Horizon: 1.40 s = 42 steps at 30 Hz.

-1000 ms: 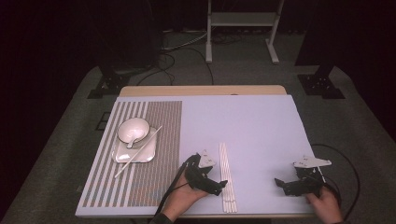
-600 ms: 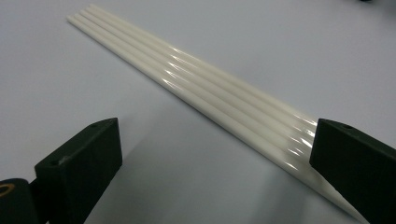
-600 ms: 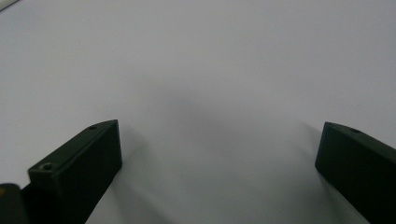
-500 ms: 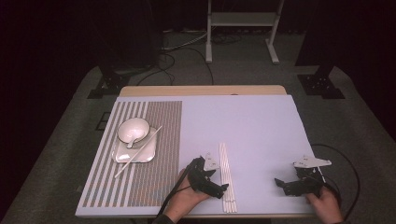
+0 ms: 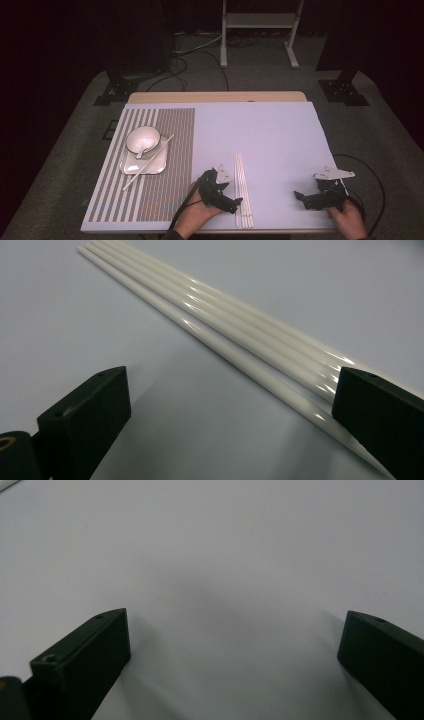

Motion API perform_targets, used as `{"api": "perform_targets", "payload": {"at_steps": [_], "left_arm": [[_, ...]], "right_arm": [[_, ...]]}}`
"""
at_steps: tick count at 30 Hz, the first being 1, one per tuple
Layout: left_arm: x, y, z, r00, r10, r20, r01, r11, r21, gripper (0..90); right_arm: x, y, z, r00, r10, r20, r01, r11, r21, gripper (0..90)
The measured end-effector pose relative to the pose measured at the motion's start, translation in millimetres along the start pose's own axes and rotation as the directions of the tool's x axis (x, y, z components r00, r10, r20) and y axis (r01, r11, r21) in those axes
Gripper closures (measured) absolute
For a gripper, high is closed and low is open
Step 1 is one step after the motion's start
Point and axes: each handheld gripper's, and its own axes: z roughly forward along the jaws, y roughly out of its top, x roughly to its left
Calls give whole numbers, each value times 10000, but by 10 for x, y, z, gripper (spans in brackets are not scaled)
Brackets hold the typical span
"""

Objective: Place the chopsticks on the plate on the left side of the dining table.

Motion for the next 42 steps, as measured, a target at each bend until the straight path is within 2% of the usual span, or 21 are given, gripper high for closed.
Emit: {"api": "perform_targets", "payload": {"at_steps": [7,14,23,33,42], "left_arm": [[2,-31,-37,10000,29,-87,-28,10000,68,10],[-14,-53,-107,10000,-67,-46,66,9999,-107,10],[-147,-173,-256,9999,-141,41,142,9996,-252,10],[-283,-306,-290,9997,-171,182,174,9997,-163,10],[-319,-324,-276,9991,263,-332,-266,9996,-65,11]], "right_arm": [[0,0,0,10000,4,1,-4,10000,0,0],[0,1,0,10000,-2,-1,2,10000,3,0],[-1,1,1,10000,0,-5,0,10000,9,0],[-2,2,0,10000,1,-9,-1,10000,40,0],[-1,2,1,10000,-1,-8,1,10000,17,0]]}}
